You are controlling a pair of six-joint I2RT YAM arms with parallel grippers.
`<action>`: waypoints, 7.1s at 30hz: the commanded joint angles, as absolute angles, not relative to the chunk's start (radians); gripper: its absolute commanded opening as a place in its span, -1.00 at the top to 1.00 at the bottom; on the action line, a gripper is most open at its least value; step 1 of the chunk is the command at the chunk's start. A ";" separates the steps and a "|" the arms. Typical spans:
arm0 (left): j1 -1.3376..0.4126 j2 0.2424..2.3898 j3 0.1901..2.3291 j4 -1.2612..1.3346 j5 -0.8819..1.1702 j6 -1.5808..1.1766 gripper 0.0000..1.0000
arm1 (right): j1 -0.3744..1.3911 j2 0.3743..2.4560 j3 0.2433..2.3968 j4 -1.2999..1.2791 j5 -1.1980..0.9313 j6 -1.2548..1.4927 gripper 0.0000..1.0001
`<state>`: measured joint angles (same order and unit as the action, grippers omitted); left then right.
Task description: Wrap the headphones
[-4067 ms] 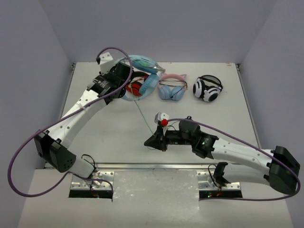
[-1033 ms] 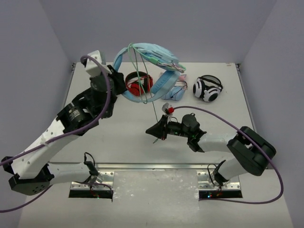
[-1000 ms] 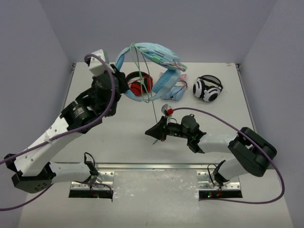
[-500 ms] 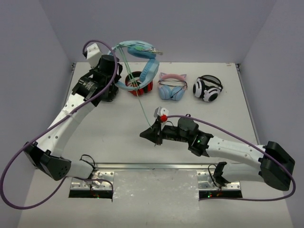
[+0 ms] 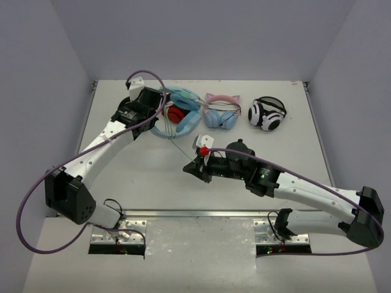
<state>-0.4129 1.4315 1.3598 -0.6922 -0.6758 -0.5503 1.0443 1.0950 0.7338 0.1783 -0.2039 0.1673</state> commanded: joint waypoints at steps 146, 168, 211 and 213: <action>0.213 2.026 1.499 -0.784 0.546 0.960 0.99 | 0.371 0.994 0.603 -0.074 -0.657 0.406 -0.98; 0.160 2.013 1.183 -0.305 -0.020 0.851 0.94 | 0.406 1.005 0.565 0.028 -0.683 0.433 -0.98; 0.138 1.637 0.979 -0.141 -0.029 0.739 0.06 | 0.417 0.963 0.535 0.064 -0.704 0.451 -0.98; 0.141 1.620 0.982 -0.123 -0.050 0.726 0.02 | 0.419 0.968 0.535 0.069 -0.707 0.453 -0.98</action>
<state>0.1432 1.6794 0.9489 -0.1795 -0.0292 0.7708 0.4103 0.9749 0.5350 0.0254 -0.6846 0.4454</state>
